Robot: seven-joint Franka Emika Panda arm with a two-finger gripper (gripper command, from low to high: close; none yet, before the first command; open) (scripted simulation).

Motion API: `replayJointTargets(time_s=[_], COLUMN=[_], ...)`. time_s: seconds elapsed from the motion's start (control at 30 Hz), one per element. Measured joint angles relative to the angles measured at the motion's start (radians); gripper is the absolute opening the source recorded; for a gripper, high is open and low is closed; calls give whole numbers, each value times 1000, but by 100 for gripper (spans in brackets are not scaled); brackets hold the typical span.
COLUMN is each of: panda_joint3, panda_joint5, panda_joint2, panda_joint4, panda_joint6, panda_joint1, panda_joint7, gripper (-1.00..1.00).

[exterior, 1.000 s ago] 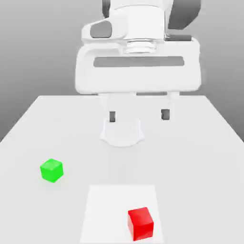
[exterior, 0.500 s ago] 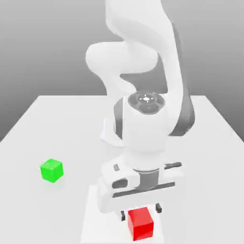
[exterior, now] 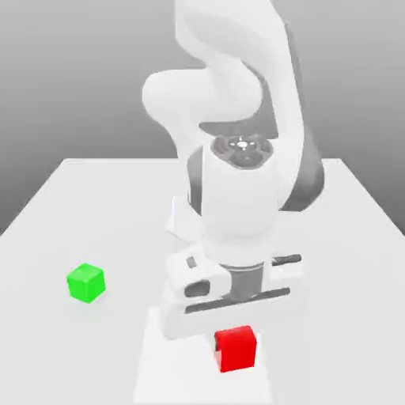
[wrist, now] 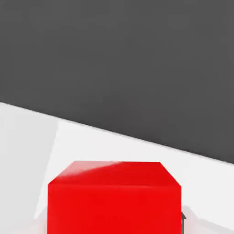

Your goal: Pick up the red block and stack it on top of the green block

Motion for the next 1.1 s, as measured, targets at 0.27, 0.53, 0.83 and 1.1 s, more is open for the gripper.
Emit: replayJointTargets(time_s=[0.27,0.53,0.83,1.1], panda_joint3=[-122,-281,-431,-438], panda_joint5=[-82,-158,5,163], panda_joint2=[-169,-334,-288,-124], panda_joint4=[-149,-301,-367,-363], panda_joint6=[-16,-28,65,221], panda_joint1=[-239,-375,-324,-267], panda_joint7=[-361,-729,-1040,-1150], gripper=[-100,-100,-100,-100])
